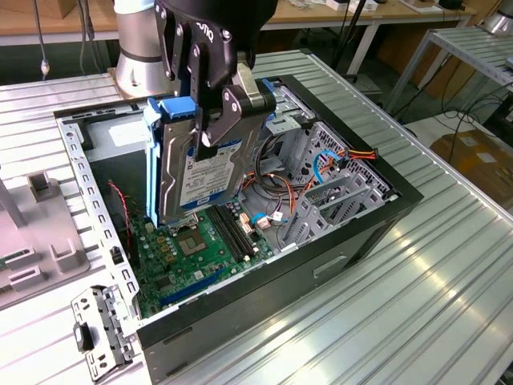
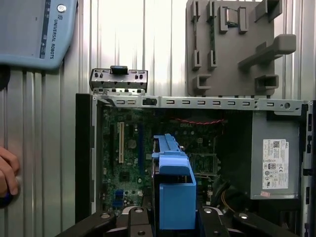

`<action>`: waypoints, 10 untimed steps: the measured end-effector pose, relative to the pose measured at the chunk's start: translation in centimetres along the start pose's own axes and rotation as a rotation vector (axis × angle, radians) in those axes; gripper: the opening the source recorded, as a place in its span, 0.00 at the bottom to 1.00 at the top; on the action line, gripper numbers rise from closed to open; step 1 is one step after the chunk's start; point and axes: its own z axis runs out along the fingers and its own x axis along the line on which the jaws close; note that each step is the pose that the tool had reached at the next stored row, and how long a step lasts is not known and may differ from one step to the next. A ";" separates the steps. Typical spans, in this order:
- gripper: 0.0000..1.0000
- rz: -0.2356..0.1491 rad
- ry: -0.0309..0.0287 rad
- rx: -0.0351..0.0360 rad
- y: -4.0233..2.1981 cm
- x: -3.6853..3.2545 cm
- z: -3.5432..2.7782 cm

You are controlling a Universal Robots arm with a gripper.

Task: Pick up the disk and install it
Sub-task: 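Pick up the disk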

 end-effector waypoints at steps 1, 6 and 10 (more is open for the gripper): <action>0.36 0.000 0.0000 -0.0001 -0.08 0.05 0.00; 0.36 -0.001 0.0002 -0.0004 -0.48 0.45 0.00; 0.36 -0.001 0.0001 -0.0004 -0.72 0.83 0.00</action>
